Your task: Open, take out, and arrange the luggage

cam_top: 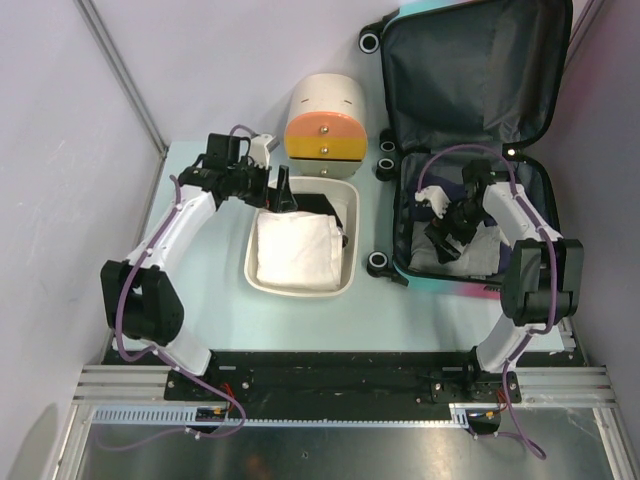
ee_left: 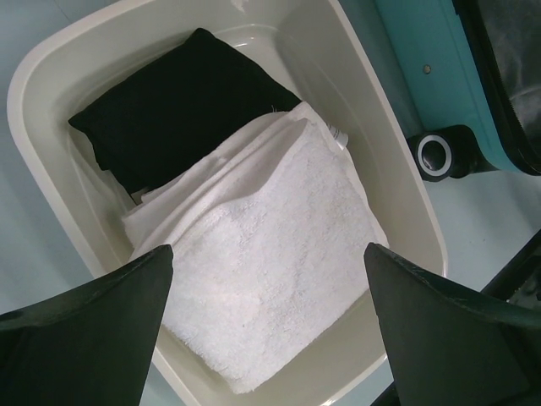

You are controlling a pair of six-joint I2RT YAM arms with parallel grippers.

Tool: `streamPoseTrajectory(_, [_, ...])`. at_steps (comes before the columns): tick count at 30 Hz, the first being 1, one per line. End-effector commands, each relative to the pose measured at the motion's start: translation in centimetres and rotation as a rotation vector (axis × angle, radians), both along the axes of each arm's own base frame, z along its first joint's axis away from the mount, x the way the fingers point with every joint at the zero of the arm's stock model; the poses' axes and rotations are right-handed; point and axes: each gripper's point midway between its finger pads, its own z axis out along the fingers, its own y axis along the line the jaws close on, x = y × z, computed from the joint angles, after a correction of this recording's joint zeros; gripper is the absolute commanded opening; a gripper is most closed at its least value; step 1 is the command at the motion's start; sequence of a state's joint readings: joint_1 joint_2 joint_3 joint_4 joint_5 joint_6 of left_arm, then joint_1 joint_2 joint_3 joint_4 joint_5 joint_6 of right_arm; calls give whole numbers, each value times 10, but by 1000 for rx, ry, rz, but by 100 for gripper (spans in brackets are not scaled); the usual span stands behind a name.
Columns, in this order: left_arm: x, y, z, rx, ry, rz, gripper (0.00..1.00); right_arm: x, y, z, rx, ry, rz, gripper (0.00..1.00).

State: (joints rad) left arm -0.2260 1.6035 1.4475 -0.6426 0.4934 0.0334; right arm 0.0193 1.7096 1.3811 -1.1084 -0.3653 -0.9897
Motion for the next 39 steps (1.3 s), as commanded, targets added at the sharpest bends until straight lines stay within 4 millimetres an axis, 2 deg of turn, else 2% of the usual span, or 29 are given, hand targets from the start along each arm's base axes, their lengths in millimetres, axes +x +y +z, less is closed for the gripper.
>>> streamPoseTrajectory(1, [5, -9, 23, -26, -64, -33, 100, 27, -5, -19, -71, -69, 33, 90])
streamPoseTrajectory(2, [5, -8, 23, -24, -65, -29, 100, 31, -5, -22, -77, -77, 35, 87])
streamPoseTrajectory(5, [5, -6, 23, -18, -64, -22, 100, 32, -5, -25, -90, -78, 43, 66])
streamPoseTrajectory(6, [4, -5, 23, -13, -68, -20, 100, 32, -5, -24, -85, -81, 47, 51])
streamPoseTrajectory(8, [4, -4, 23, -8, -69, -15, 100, 31, -5, -17, -78, -99, 53, 36])
streamPoseTrajectory(9, [3, -3, 22, -5, -70, -13, 100, 31, -4, -13, -67, -107, 58, 24])
streamPoseTrajectory(11, [2, -3, 21, -5, -68, -15, 100, 27, -6, -2, -48, -121, 53, 11])
streamPoseTrajectory(12, [1, -4, 20, -6, -65, -18, 100, 26, -4, 3, -24, -131, 54, 1])
streamPoseTrajectory(15, [0, -4, 19, -8, -60, -19, 100, 20, 0, 20, 18, -161, 53, 0])
streamPoseTrajectory(17, [1, -4, 19, -10, -58, -21, 100, 21, -13, 30, 40, -189, 1, 0])
streamPoseTrajectory(21, [2, -6, 17, -15, -51, -28, 100, 24, -15, 53, 143, -252, -46, 0])
streamPoseTrajectory(28, [10, -9, 17, -22, -46, -31, 100, 28, -11, 65, 240, -275, -103, 0])
streamPoseTrajectory(31, [11, -9, 18, -21, -52, -30, 100, 38, -10, 80, 273, -323, -119, 0])
streamPoseTrajectory(35, [10, -8, 18, -15, -56, -27, 100, 47, -6, 111, 339, -377, -143, 0])
streamPoseTrajectory(39, [12, -6, 15, -15, -44, -13, 100, 62, 7, 152, 436, -432, -180, 0])
